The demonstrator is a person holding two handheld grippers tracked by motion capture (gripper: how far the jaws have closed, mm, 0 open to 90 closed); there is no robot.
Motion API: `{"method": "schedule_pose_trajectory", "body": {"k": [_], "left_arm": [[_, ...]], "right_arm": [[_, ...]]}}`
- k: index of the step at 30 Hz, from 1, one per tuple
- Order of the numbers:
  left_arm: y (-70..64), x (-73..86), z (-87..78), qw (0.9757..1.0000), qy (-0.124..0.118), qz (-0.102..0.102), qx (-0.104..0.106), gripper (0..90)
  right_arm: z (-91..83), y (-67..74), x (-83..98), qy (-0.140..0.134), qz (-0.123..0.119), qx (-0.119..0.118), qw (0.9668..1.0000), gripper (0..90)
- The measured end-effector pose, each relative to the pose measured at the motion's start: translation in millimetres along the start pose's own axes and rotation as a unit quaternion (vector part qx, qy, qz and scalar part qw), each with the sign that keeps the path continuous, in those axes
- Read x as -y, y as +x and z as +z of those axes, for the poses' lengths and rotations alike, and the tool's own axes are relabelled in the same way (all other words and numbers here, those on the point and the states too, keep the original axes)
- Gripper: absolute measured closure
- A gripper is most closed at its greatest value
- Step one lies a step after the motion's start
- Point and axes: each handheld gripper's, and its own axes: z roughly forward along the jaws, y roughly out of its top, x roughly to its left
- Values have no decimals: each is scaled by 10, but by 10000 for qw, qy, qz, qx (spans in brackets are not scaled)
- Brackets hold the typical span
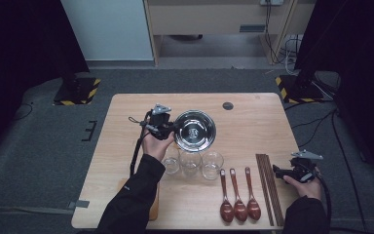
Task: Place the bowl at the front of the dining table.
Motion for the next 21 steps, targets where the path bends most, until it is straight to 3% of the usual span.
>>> {"method": "schedule_pose_trajectory", "body": {"k": [21], "left_arm": [[121,-55,191,9998,46,-134,-121,859]], "right_arm": [[0,0,0,0,-1,0,10000,3]]}}
